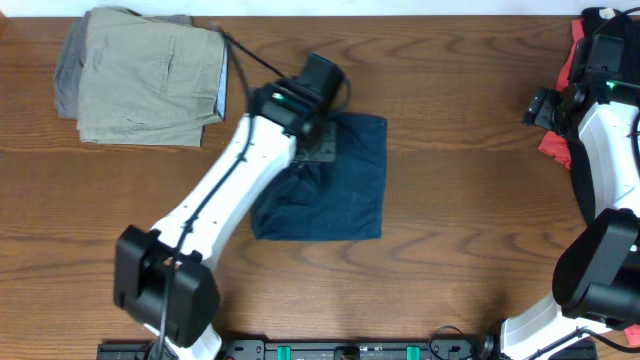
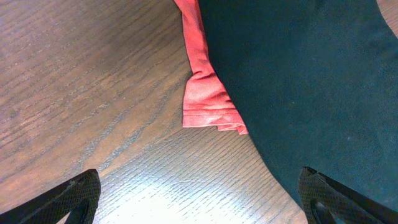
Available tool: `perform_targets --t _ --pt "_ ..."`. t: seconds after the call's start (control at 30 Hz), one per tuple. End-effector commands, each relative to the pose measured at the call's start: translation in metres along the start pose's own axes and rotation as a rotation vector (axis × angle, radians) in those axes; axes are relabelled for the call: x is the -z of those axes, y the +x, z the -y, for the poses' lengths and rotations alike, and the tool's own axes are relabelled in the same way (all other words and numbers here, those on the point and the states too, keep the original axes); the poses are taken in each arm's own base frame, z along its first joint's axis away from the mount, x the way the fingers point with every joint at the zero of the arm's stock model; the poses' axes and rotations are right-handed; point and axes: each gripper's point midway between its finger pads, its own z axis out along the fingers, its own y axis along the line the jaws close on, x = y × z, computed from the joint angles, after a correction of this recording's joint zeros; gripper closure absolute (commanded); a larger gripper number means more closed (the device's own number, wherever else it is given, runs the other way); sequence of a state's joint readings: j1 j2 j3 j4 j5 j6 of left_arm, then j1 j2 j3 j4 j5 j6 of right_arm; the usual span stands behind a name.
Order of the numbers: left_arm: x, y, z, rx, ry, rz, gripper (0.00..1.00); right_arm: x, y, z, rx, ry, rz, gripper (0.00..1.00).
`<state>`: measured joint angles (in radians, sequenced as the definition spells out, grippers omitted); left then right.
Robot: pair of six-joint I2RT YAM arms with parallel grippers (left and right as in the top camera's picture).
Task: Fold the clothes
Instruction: 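Fold the held edge rightward over the shorts with the left gripper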
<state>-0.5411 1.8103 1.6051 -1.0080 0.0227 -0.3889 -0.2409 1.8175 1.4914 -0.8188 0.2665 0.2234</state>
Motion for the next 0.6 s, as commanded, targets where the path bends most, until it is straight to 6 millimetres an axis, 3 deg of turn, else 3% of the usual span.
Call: perform_targets --t 0.0,0.33,0.57 --pt "-0.016 0.007 0.014 -0.021 -0.008 -0.029 0.94 0.005 -0.007 0.001 -0.003 0.008 0.022 0.01" --pt "-0.068 0.036 0.045 -0.075 -0.047 -0.136 0.94 0.005 -0.007 0.002 -0.005 0.009 0.021 0.01" --pt "-0.074 0.047 0.062 -0.099 -0.008 -0.166 0.94 0.005 -0.007 0.003 -0.006 0.01 0.022 0.01"
